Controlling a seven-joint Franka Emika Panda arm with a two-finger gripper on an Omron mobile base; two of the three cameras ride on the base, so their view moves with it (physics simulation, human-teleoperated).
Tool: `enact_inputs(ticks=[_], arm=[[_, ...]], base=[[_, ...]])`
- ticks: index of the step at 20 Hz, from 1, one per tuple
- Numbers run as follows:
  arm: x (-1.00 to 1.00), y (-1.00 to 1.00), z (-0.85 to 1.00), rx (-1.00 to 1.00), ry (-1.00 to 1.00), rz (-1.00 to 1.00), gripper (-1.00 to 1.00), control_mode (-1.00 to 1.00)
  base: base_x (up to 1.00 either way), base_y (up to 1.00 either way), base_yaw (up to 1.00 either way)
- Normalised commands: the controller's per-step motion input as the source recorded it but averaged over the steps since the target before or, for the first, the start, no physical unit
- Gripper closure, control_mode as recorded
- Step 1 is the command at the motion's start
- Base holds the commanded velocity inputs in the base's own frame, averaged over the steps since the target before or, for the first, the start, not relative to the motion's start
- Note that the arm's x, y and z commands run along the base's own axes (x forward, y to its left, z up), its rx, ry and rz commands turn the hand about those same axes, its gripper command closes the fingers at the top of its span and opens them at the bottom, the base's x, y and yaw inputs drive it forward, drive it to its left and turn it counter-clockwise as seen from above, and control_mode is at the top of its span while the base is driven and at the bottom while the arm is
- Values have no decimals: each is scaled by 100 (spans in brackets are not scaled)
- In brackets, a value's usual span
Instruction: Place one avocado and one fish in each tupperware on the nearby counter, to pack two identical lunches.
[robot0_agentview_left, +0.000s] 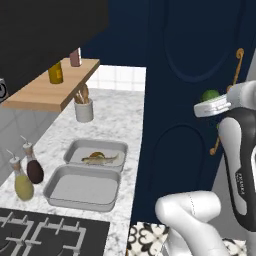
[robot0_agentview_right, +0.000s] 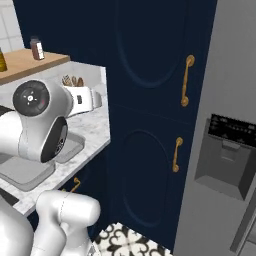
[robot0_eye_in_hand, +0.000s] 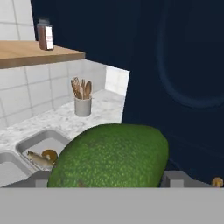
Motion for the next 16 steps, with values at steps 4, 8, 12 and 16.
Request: enact_inputs(ticks=[4, 8, 12, 16], arm=[[4, 42, -61, 0, 8, 34, 100, -100], [0, 78, -57, -2, 9, 25, 100, -100], [0, 99, -77, -7, 10, 20, 100, -100], [7, 100, -90, -5, 15, 17, 100, -100]], base=[[0, 0, 0], [0, 0, 0], [0, 0, 0], [0, 0, 0]])
